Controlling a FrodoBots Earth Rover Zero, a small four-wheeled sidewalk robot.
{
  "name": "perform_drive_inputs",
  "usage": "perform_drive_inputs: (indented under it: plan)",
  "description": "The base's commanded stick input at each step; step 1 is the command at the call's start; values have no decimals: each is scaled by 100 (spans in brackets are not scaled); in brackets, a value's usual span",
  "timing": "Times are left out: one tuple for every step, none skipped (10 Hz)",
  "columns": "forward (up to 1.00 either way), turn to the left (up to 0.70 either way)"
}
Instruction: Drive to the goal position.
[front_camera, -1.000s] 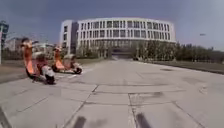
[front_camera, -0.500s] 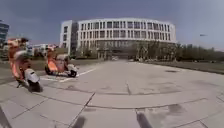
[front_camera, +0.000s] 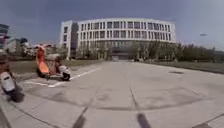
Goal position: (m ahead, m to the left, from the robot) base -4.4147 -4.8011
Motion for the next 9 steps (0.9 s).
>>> perform_drive_inputs:
  plan:
    - [100,0]
    - [100,0]
    - [100,0]
    - [100,0]
    - [100,0]
    - [100,0]
    - [100,0]
    - [100,0]
    - [100,0]
